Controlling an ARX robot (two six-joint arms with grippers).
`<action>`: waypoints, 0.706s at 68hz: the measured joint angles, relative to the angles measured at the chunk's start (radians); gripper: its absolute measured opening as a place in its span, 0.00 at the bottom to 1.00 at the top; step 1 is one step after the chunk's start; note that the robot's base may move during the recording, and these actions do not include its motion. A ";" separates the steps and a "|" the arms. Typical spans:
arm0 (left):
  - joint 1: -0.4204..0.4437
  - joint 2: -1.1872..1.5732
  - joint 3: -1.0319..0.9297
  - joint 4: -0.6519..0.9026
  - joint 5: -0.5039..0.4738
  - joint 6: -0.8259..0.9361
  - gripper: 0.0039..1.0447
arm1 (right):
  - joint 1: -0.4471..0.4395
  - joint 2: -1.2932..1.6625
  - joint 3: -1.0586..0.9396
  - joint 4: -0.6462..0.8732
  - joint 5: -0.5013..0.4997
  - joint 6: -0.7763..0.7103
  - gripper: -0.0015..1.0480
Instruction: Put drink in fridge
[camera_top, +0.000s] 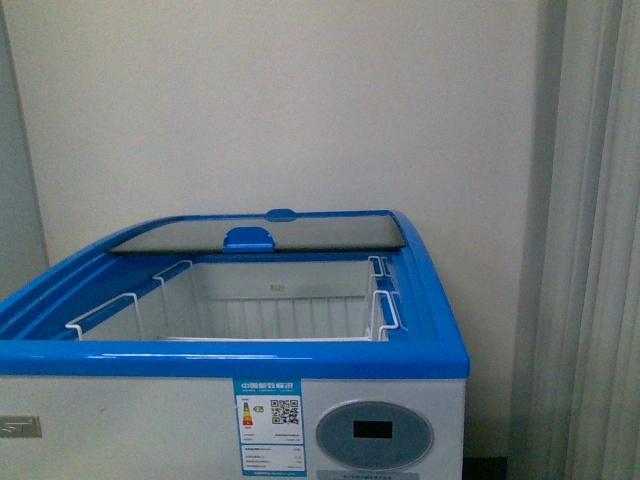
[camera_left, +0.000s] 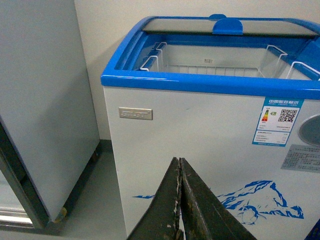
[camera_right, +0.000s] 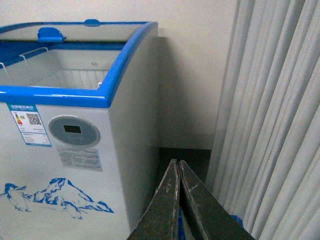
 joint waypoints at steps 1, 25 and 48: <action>0.000 0.000 0.000 0.000 0.000 0.000 0.02 | 0.000 -0.004 -0.005 0.002 0.000 0.000 0.03; 0.000 0.000 0.000 0.000 0.000 0.000 0.02 | 0.000 -0.051 -0.064 0.016 0.000 0.000 0.03; 0.000 0.000 0.000 0.000 0.000 0.000 0.02 | 0.000 -0.101 -0.109 0.022 0.000 0.000 0.03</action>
